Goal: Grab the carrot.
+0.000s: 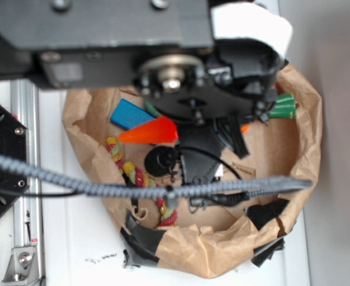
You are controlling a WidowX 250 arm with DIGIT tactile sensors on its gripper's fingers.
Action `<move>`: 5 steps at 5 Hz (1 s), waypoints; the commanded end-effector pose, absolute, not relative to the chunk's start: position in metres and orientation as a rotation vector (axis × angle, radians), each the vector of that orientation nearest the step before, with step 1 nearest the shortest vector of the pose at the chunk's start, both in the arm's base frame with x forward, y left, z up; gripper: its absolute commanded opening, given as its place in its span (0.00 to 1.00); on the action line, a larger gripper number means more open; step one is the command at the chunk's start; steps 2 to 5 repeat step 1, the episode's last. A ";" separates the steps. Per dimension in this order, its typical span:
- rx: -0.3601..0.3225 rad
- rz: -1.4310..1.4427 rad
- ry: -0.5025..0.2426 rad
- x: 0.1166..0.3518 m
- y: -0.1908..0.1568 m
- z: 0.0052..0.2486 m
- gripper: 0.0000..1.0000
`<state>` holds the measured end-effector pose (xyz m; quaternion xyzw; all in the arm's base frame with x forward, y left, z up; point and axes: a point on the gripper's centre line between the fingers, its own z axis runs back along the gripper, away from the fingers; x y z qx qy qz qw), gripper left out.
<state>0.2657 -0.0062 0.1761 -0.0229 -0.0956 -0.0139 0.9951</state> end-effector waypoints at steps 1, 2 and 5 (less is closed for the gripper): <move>-0.025 -0.005 -0.255 0.266 0.006 0.191 0.00; -0.025 -0.005 -0.255 0.266 0.006 0.191 0.00; -0.025 -0.005 -0.255 0.266 0.006 0.191 0.00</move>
